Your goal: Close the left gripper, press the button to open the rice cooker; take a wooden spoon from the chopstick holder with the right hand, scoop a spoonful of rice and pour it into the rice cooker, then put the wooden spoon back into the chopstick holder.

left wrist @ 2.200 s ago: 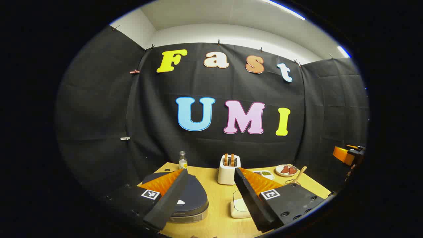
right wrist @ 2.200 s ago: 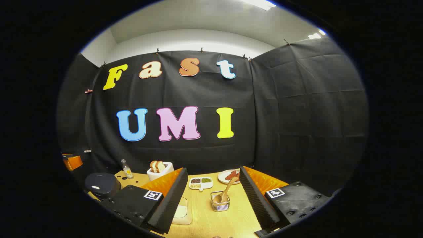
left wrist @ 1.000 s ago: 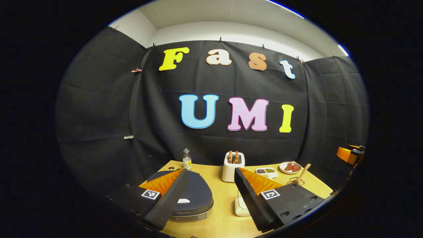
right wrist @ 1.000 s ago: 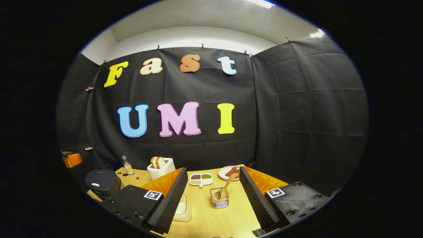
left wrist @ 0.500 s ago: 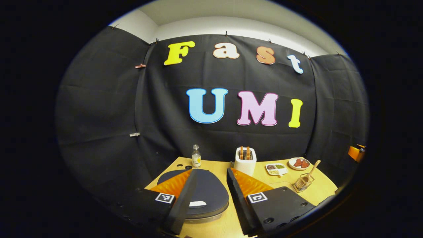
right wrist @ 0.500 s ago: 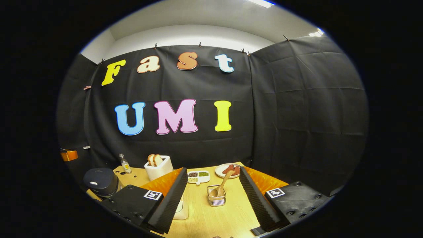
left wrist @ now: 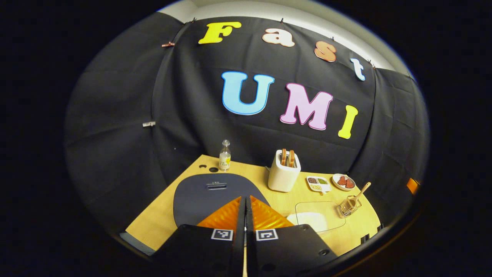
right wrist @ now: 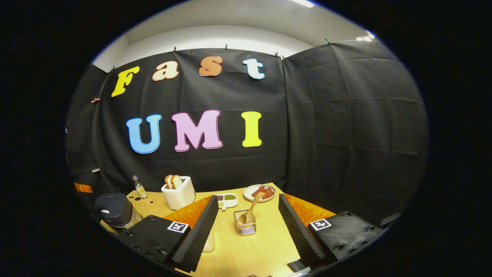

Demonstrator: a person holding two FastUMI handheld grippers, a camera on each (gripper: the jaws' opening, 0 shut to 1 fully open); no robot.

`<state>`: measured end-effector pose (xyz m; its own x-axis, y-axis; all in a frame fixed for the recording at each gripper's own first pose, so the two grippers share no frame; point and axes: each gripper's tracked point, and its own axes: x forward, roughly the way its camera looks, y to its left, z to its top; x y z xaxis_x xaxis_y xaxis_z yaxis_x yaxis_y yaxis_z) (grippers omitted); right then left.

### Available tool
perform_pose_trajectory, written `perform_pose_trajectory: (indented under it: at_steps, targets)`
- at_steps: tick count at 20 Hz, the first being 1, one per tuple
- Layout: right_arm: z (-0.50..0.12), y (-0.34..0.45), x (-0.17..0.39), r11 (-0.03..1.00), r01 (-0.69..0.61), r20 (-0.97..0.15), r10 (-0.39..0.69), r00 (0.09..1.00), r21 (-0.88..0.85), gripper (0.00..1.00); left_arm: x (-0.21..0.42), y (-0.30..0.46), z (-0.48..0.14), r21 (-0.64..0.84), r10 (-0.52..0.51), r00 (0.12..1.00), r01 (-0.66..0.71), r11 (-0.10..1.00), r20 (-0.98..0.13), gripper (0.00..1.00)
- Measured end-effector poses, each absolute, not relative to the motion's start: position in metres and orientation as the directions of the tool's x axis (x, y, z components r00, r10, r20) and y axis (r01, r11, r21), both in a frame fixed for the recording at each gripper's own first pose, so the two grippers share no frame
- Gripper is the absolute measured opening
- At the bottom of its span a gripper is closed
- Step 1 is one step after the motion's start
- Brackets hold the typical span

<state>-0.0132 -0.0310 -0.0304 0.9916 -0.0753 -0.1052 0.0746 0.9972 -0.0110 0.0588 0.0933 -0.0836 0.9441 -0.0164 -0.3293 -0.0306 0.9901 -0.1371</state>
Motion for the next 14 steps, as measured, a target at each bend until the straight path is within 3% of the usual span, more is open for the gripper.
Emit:
perform_pose_trajectory:
  at_steps: [8, 14]
  targets:
    - [-0.041, -0.029, -0.018, 0.996, 0.085, -0.159, -0.089, 0.983, -0.031, 0.98, 0.063, 0.097, -0.149, -0.181, -0.078, 0.86, -0.016, 0.983, -0.504, 0.06]
    - [-0.05, -0.027, -0.018, 0.995, 0.08, -0.193, -0.089, 0.977, -0.056, 0.98, 0.067, 0.102, -0.168, -0.17, -0.072, 0.837, -0.025, 0.985, -0.542, 0.06]
